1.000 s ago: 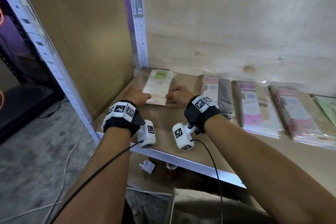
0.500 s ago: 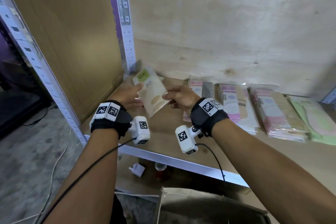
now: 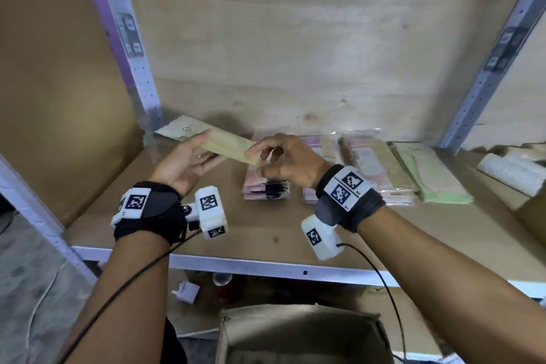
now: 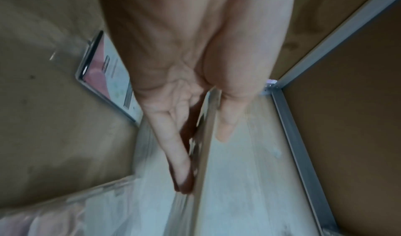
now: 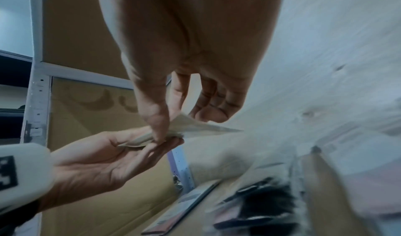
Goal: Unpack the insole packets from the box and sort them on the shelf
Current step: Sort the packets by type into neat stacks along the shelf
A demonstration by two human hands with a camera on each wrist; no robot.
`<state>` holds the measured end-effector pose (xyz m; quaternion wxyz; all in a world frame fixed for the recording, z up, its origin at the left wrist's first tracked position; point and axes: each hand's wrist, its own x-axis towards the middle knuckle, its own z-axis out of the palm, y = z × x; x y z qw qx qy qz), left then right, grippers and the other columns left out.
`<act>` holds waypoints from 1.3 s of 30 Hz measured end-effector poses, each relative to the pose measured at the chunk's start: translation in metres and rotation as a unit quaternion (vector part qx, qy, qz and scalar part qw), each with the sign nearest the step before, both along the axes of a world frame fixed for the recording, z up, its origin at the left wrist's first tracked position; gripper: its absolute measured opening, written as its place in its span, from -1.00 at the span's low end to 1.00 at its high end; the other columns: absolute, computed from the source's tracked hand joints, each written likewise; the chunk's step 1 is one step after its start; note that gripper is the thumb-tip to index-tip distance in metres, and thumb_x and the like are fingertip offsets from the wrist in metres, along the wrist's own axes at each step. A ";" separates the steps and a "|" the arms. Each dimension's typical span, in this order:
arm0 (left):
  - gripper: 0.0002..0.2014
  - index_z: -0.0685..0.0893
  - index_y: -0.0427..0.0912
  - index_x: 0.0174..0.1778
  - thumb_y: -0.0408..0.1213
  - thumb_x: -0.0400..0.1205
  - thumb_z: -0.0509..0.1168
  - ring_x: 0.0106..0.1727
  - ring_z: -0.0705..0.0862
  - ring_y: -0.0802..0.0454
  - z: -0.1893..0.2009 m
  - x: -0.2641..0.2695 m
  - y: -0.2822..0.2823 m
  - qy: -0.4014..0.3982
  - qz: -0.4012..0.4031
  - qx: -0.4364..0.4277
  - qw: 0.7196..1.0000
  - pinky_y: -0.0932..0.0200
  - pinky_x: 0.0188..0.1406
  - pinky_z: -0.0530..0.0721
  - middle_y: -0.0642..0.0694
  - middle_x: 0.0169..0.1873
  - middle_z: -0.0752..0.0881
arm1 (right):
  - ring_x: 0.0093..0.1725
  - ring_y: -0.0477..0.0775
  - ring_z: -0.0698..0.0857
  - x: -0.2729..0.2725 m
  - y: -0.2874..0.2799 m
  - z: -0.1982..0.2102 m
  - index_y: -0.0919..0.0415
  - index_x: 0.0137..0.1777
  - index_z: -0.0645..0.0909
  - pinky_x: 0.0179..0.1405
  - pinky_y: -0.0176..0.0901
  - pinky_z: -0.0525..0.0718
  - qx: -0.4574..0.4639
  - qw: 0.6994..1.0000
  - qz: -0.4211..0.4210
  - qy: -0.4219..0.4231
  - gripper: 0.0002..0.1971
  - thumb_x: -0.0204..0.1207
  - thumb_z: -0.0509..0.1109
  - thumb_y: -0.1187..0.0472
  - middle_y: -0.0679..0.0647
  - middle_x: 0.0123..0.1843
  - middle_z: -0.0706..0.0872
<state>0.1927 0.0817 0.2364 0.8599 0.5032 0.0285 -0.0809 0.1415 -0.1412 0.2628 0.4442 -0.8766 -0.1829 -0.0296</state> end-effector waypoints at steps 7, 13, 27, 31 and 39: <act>-0.77 0.65 -0.18 0.24 -0.33 0.67 0.39 0.10 0.84 -0.01 -0.015 -0.001 -0.040 -0.016 -0.061 0.073 0.995 0.18 -0.10 0.83 -0.15 0.06 0.87 | -0.08 -0.06 0.64 -0.012 -0.066 -0.025 0.09 0.15 0.74 -0.02 -0.18 0.61 0.099 0.985 -0.142 -0.001 -0.70 0.43 0.61 0.10 -0.03 -0.04 0.70; -0.66 0.65 -0.21 0.33 -0.35 0.63 0.43 0.18 0.82 -0.10 -0.024 -0.009 -0.084 -0.021 -0.140 0.097 0.985 0.09 0.04 0.83 -0.22 0.17 0.83 | 0.01 0.03 0.70 -0.017 -0.107 -0.044 0.18 0.27 0.67 -0.11 -0.39 0.61 0.171 0.967 -0.163 0.094 -0.65 0.51 0.55 0.14 0.19 0.05 0.73; -0.84 0.75 -0.25 0.09 -0.28 0.64 0.43 -0.09 0.86 -0.03 -0.037 -0.001 -0.154 -0.027 0.023 0.115 0.993 0.05 -0.10 0.85 -0.25 0.07 0.84 | 0.14 0.14 0.72 -0.018 -0.176 -0.056 0.14 0.19 0.67 0.44 0.14 0.55 0.123 0.969 -0.071 0.200 -0.72 0.53 0.47 0.40 0.08 0.06 0.79; -0.77 0.79 -0.19 -0.08 -0.06 0.63 0.44 0.00 0.84 -0.21 -0.026 0.003 -0.168 -0.068 0.075 0.235 0.967 -0.14 0.05 0.77 -0.23 -0.04 0.87 | 0.07 0.05 0.76 -0.030 -0.194 -0.060 0.28 0.30 0.64 0.28 -0.10 0.66 0.152 0.969 -0.044 0.188 -0.65 0.54 0.38 0.52 0.02 0.01 0.82; -0.60 0.74 -0.05 0.12 0.19 0.70 0.24 -0.03 0.88 -0.02 -0.008 -0.010 -0.221 -0.091 -0.086 0.184 0.975 0.14 -0.14 0.83 -0.15 -0.05 0.89 | 0.02 0.11 0.70 -0.042 -0.241 -0.062 0.41 0.32 0.58 0.19 -0.08 0.60 0.268 0.942 -0.155 0.127 -0.69 0.58 0.37 0.51 0.12 -0.08 0.77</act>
